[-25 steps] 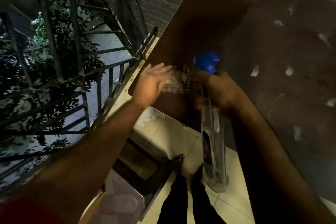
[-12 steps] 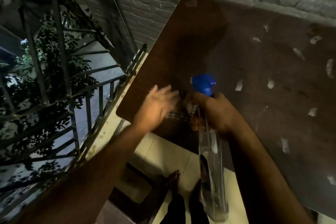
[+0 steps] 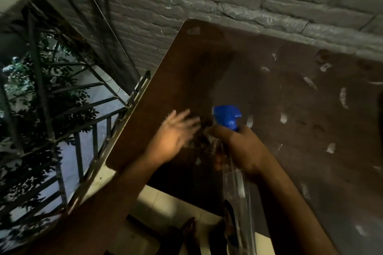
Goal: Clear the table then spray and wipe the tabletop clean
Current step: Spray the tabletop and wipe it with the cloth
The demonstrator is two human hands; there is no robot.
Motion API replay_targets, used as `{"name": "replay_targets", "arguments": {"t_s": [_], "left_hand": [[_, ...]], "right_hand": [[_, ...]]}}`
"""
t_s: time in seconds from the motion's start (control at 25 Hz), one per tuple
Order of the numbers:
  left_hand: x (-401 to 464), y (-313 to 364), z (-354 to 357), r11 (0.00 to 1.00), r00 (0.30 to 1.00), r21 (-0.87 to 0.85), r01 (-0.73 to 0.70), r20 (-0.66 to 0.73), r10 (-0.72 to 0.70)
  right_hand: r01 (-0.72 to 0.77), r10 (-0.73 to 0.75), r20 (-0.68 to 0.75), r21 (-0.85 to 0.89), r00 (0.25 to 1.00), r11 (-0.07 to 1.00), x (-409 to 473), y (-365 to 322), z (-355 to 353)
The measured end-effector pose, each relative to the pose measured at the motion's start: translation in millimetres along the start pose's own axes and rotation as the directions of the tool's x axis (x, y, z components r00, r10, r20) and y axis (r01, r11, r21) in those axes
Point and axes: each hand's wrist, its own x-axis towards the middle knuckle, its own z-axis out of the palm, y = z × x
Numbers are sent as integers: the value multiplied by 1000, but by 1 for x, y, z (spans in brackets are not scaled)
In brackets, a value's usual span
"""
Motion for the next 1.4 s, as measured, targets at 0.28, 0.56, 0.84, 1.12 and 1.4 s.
{"name": "replay_targets", "arguments": {"t_s": [0.28, 0.56, 0.84, 1.12, 1.4], "left_hand": [[96, -30, -22, 948, 947, -84, 306, -73, -313], [71, 2, 2, 991, 993, -80, 110, -37, -113], [157, 3, 9, 967, 966, -4, 255, -51, -255], [232, -69, -10, 861, 831, 25, 508, -278, -482], [339, -107, -17, 818, 801, 127, 562, -330, -499]], "right_hand": [[8, -7, 38, -43, 999, 999, 31, -7, -33], [-39, 38, 67, 22, 997, 999, 43, -26, -82], [-44, 44, 119, 0, 992, 999, 65, -48, -104], [-30, 29, 46, 12, 998, 999, 102, -62, -114], [1, 0, -23, 53, 1000, 999, 143, -89, -101]]}}
